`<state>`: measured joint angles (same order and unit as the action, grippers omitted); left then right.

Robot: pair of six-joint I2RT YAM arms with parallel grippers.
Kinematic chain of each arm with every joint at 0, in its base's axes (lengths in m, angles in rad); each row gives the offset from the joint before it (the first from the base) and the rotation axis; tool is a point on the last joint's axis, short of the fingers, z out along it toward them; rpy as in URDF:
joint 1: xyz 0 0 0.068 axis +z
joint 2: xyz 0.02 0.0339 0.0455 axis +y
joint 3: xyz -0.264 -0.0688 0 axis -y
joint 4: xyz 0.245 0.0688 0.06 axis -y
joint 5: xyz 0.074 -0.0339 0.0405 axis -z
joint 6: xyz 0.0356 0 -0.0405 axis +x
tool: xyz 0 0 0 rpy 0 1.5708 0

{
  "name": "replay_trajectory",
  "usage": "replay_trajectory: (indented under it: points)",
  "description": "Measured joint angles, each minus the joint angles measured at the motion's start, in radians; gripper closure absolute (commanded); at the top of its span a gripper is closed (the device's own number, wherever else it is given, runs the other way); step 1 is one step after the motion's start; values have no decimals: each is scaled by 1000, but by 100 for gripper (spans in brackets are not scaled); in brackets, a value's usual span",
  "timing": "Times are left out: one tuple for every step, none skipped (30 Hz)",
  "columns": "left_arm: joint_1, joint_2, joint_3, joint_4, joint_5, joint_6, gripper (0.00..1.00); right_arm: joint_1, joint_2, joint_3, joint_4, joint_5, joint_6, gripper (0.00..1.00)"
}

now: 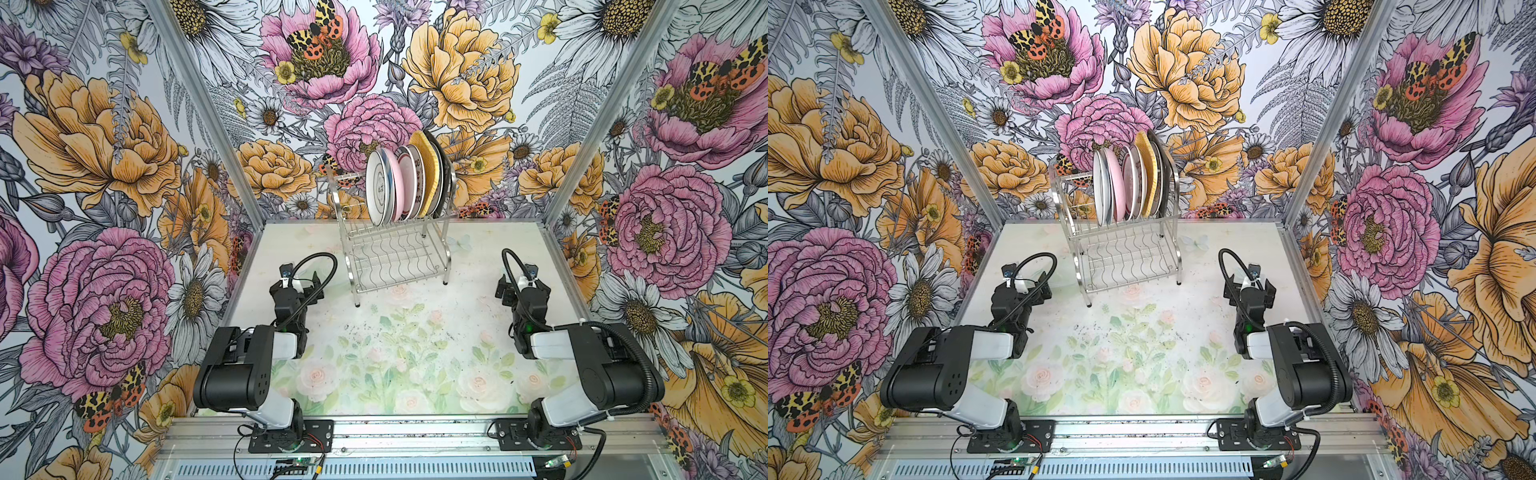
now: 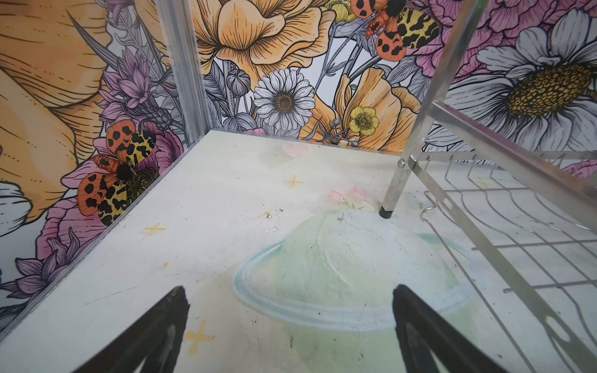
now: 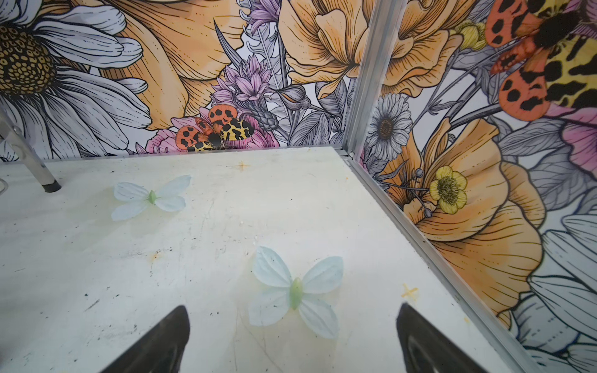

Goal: Load plates into a dish rack
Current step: Reset both arms

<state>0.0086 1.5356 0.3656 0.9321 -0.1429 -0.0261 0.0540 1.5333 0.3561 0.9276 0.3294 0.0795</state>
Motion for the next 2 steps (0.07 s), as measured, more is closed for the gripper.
replay_trajectory:
  points:
    - [0,0,0,0,0,0,1,0,0,0,0,0,0,0]
    - [0,0,0,0,0,0,1,0,0,0,0,0,0,0]
